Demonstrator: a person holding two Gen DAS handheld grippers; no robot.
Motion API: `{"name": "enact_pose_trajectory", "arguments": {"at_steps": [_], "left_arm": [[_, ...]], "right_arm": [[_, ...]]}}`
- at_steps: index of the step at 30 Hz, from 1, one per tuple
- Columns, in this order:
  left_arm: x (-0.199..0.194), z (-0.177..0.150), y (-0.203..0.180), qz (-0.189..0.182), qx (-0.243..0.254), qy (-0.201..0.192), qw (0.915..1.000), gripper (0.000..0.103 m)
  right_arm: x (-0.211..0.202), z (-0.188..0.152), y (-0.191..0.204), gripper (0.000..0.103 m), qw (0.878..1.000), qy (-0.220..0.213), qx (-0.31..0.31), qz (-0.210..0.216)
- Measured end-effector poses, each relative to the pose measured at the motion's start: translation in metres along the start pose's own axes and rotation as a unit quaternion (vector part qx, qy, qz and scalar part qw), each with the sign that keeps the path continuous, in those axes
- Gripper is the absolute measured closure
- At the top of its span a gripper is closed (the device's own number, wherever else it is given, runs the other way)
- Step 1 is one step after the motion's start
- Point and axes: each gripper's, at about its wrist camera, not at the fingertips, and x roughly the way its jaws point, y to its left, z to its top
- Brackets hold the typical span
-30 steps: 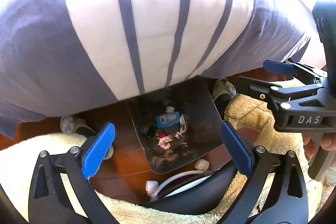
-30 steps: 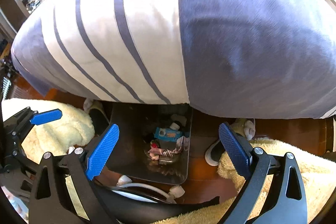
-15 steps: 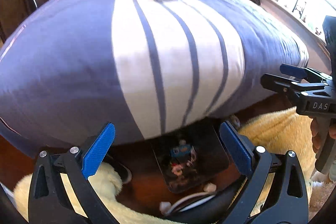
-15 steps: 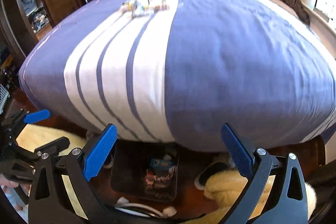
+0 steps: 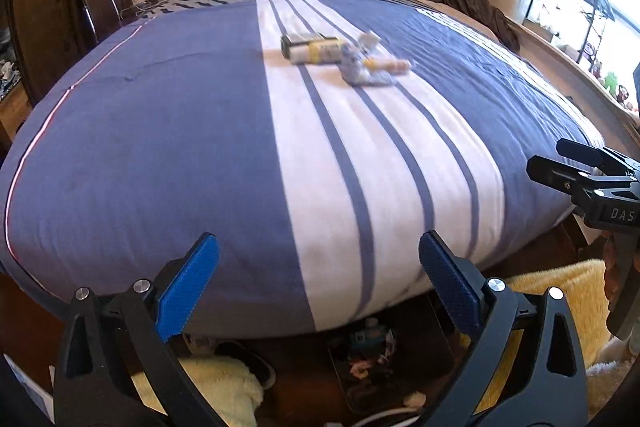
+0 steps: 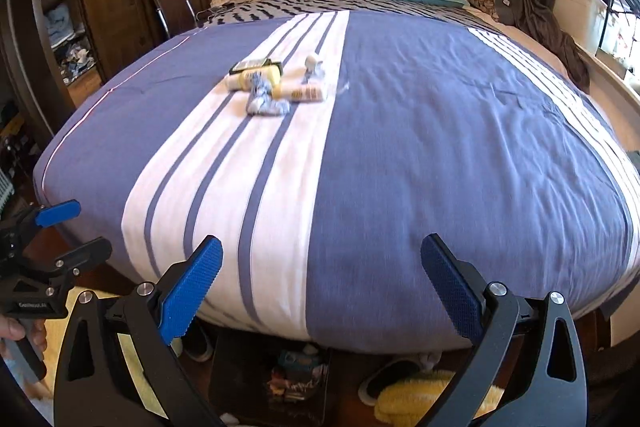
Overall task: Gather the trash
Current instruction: 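Raise both open tools back over the remaining items on the bed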
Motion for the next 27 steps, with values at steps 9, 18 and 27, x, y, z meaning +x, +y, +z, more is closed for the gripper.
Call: {"name": "enact_pose_trajectory", "arguments": {"at_steps": [9,18,27], "left_arm": [[0.031,0.032,0.011,0.005,-0.006,0.009,0.9999,0.008],[0.062,0.063,0.010,0.003,-0.002,0.018,0.9998,0.008],[0.085,0.087,0.008,-0.005,0.001,0.020,0.9998,0.008]], "right_arm": [[0.039,0.036,0.001,0.004,1.000,0.007,0.007,0.003],[0.090,0.082,0.004,0.004,1.000,0.017,0.001,0.003],[0.139,0.118,0.004,0.031,0.999,0.038,0.002,0.022]]}}
